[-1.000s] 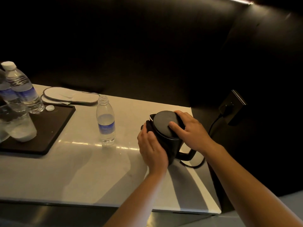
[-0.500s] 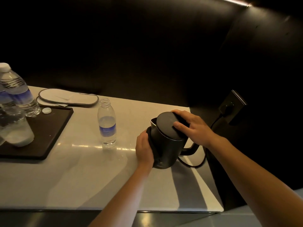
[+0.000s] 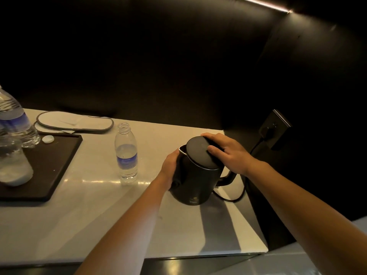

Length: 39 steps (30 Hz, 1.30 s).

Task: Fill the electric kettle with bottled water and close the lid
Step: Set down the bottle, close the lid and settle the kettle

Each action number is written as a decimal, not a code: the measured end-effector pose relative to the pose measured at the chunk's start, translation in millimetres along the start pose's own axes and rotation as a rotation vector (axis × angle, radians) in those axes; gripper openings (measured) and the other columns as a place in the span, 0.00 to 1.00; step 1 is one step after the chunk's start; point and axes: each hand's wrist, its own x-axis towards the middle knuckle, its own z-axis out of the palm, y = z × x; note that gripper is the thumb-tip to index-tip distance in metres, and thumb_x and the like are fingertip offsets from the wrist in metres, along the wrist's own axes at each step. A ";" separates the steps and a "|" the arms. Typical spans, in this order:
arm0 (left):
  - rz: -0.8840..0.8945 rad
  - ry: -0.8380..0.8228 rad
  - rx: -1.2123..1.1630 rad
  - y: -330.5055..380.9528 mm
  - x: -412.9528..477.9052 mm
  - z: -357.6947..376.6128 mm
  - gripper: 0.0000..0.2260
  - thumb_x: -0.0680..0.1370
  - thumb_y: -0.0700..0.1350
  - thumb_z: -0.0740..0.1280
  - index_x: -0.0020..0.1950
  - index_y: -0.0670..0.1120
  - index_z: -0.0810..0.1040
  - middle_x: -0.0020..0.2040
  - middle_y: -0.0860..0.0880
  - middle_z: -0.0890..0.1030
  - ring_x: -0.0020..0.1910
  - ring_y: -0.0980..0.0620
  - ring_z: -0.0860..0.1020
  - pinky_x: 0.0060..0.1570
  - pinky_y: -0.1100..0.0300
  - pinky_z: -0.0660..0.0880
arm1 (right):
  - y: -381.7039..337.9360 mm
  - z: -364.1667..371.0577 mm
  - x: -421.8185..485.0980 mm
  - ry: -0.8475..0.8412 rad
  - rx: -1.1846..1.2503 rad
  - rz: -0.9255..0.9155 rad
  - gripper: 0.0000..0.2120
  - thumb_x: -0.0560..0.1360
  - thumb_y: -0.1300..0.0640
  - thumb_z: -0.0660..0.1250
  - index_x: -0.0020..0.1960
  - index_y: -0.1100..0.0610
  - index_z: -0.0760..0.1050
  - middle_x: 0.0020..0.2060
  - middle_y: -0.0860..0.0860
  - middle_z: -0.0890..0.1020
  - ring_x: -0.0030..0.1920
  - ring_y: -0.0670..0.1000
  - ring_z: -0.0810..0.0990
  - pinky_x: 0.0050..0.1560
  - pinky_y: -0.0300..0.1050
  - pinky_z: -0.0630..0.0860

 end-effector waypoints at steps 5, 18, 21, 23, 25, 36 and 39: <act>-0.078 -0.019 0.100 29.8 -5.4 9.7 0.17 0.79 0.56 0.60 0.49 0.47 0.85 0.48 0.44 0.85 0.54 0.44 0.79 0.61 0.48 0.73 | -1.0 4.6 -5.7 0.054 -0.017 0.047 0.26 0.78 0.35 0.55 0.75 0.39 0.63 0.58 0.45 0.70 0.59 0.49 0.71 0.54 0.49 0.77; 0.489 0.319 0.013 -49.8 -33.8 26.4 0.16 0.83 0.55 0.54 0.68 0.57 0.75 0.64 0.50 0.79 0.64 0.52 0.78 0.62 0.53 0.76 | -15.9 13.5 -16.2 0.170 -0.108 0.143 0.27 0.78 0.33 0.52 0.74 0.39 0.62 0.51 0.48 0.69 0.51 0.51 0.73 0.51 0.54 0.77; 0.481 0.396 -0.020 -59.0 -40.6 29.2 0.17 0.82 0.54 0.53 0.68 0.56 0.74 0.64 0.51 0.79 0.62 0.58 0.78 0.61 0.59 0.77 | -21.1 18.9 -21.9 0.200 -0.130 0.191 0.28 0.77 0.32 0.50 0.74 0.40 0.59 0.52 0.48 0.69 0.51 0.53 0.74 0.50 0.54 0.77; 0.463 0.439 -0.041 -63.2 -41.8 32.2 0.17 0.82 0.54 0.53 0.68 0.57 0.73 0.64 0.51 0.78 0.62 0.58 0.77 0.62 0.59 0.77 | -26.0 21.5 -25.7 0.227 -0.121 0.222 0.28 0.78 0.34 0.50 0.75 0.42 0.59 0.54 0.49 0.69 0.51 0.54 0.75 0.49 0.52 0.76; 0.454 0.506 -0.026 -68.4 -41.6 37.9 0.16 0.82 0.55 0.53 0.67 0.62 0.73 0.65 0.50 0.76 0.64 0.55 0.76 0.63 0.57 0.76 | -31.3 24.5 -28.5 0.262 -0.130 0.258 0.27 0.79 0.35 0.50 0.75 0.44 0.60 0.56 0.51 0.70 0.50 0.54 0.74 0.47 0.50 0.73; 0.648 0.931 0.320 -86.5 -57.0 113.1 0.25 0.84 0.57 0.49 0.76 0.45 0.62 0.74 0.38 0.68 0.72 0.35 0.69 0.68 0.39 0.68 | -41.0 35.0 -34.2 0.317 -0.131 0.329 0.28 0.79 0.36 0.49 0.74 0.48 0.60 0.61 0.54 0.70 0.50 0.58 0.77 0.44 0.50 0.72; 0.657 0.988 0.499 -109.4 -46.2 104.8 0.26 0.84 0.59 0.49 0.76 0.45 0.60 0.72 0.36 0.69 0.69 0.31 0.72 0.63 0.34 0.72 | -40.3 34.7 -34.8 0.314 -0.120 0.296 0.29 0.79 0.36 0.50 0.74 0.49 0.60 0.61 0.54 0.70 0.47 0.54 0.72 0.44 0.49 0.70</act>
